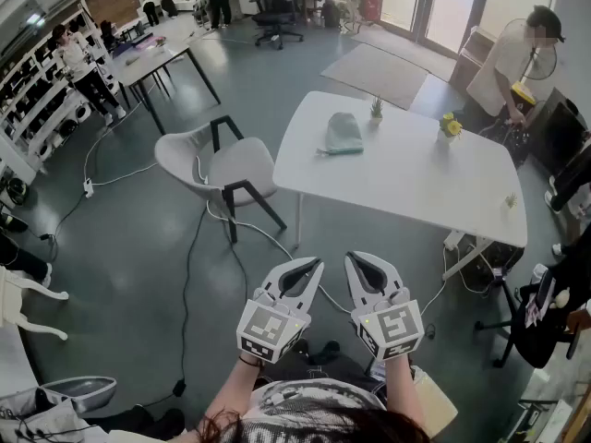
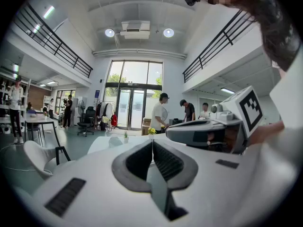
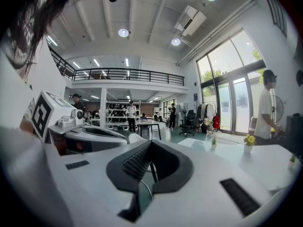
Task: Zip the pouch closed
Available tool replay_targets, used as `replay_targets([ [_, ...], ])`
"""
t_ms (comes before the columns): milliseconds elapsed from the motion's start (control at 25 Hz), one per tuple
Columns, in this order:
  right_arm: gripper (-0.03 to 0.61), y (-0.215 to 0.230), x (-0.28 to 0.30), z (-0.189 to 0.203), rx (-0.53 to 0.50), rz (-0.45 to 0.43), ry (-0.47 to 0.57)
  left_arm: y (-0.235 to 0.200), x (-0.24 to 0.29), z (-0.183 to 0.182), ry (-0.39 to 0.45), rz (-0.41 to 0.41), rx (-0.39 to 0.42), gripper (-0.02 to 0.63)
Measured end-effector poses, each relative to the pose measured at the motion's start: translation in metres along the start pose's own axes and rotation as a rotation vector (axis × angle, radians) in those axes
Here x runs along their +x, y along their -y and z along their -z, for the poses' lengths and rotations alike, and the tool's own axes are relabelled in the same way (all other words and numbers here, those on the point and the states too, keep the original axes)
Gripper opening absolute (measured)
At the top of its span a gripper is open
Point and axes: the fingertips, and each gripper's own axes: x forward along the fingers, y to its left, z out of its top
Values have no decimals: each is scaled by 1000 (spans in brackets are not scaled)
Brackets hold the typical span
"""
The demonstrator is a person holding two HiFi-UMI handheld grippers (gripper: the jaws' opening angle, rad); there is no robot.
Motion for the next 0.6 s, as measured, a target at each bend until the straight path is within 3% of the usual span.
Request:
replay_targets([
  [600, -8, 48, -18, 22, 57, -40, 2, 22, 43, 3, -16, -47, 15, 14],
])
